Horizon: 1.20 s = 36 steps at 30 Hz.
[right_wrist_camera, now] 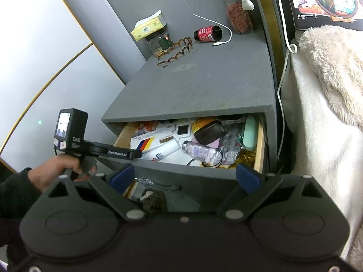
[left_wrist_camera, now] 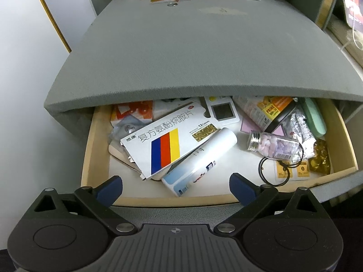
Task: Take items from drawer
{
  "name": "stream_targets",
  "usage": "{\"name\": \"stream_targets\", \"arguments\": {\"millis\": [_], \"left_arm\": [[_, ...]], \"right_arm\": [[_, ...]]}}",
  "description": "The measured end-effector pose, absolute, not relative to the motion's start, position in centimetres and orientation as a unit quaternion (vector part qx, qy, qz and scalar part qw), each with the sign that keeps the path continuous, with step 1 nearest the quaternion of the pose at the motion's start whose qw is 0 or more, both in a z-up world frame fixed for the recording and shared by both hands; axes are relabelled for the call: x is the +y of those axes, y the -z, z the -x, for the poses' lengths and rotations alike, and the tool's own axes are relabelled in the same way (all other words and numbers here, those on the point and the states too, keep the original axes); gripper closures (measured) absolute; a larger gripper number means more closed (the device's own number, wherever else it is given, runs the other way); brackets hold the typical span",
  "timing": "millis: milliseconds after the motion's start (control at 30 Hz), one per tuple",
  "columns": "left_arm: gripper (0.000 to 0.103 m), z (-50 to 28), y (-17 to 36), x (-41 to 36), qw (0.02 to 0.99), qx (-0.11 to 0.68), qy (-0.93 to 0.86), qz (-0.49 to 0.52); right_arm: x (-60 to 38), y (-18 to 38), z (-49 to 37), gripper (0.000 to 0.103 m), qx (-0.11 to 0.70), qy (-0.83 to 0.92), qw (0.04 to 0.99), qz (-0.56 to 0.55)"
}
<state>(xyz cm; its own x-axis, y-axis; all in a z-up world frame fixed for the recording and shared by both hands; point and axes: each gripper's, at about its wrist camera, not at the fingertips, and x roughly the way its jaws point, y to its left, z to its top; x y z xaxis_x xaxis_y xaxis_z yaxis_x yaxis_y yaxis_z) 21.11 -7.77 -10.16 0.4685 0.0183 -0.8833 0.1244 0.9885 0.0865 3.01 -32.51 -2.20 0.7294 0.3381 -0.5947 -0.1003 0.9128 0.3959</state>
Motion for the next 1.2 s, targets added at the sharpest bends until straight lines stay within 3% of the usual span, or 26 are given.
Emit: {"name": "stream_targets", "arguments": {"millis": [567, 800, 1200], "left_arm": [[0.002, -11.5, 11.0, -1.5, 0.845, 0.528, 0.048, -0.062], [0.000, -7.8, 10.7, -0.4, 0.880, 0.467, 0.045, -0.070], [0.000, -8.7, 9.3, -0.7, 0.885, 0.458, 0.045, -0.067]], "right_arm": [[-32.6, 1.5, -3.2, 0.006, 0.344, -0.116, 0.917, -0.164], [-32.6, 1.1, -3.4, 0.004, 0.341, -0.115, 0.919, -0.162], [-32.6, 1.1, -2.8, 0.003, 0.339, -0.116, 0.920, -0.162]]}}
